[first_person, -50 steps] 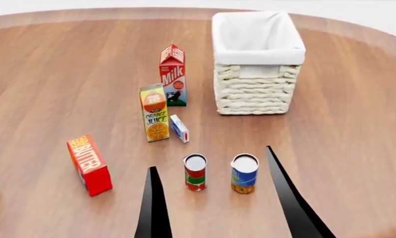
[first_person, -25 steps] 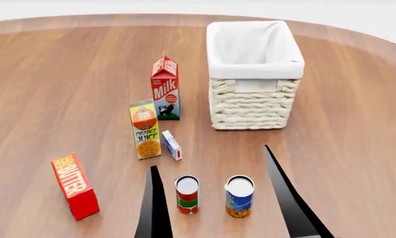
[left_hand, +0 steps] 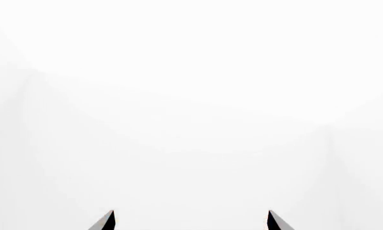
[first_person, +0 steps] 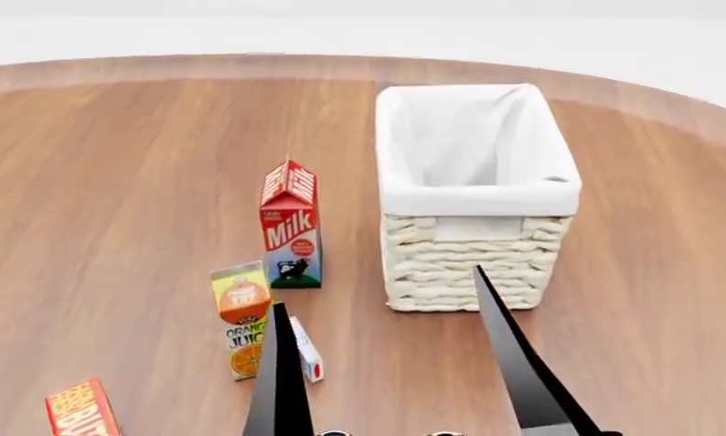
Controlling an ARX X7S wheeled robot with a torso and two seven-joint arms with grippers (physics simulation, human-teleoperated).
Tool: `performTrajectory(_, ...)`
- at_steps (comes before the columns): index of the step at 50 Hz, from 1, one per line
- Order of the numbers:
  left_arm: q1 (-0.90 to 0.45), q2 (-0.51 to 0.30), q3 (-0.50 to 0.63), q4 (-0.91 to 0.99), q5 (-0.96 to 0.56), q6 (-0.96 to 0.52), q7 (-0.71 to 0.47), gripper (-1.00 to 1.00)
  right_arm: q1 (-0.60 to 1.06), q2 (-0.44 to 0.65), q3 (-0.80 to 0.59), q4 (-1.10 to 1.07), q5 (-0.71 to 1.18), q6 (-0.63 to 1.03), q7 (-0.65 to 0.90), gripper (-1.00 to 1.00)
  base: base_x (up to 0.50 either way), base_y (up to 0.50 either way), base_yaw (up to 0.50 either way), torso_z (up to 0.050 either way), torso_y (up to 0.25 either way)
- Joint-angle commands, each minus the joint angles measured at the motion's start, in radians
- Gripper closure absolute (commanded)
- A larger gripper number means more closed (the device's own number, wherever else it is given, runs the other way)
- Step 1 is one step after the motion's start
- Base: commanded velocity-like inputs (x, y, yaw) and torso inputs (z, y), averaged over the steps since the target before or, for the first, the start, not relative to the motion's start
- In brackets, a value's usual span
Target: Pick up the alphabet soup and the tomato sauce, and put them in the basket.
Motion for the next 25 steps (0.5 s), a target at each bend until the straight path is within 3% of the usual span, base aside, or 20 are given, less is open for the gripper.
performTrajectory(1,0.005,-0.006,0.004,-0.003,0.002,0.008,-0.006,-1.00,0.000,0.002,-0.011,0.000,-0.003,0.008,0.006,-1.00,0.48,0.00,0.00,0.000,0.000)
performTrajectory(25,0.008,-0.015,0.017,-0.012,0.012,0.019,-0.017,-1.00,0.001,0.015,-0.016,0.005,0.012,0.009,0.025,-1.00,0.48,0.00,0.00,0.000,0.001)
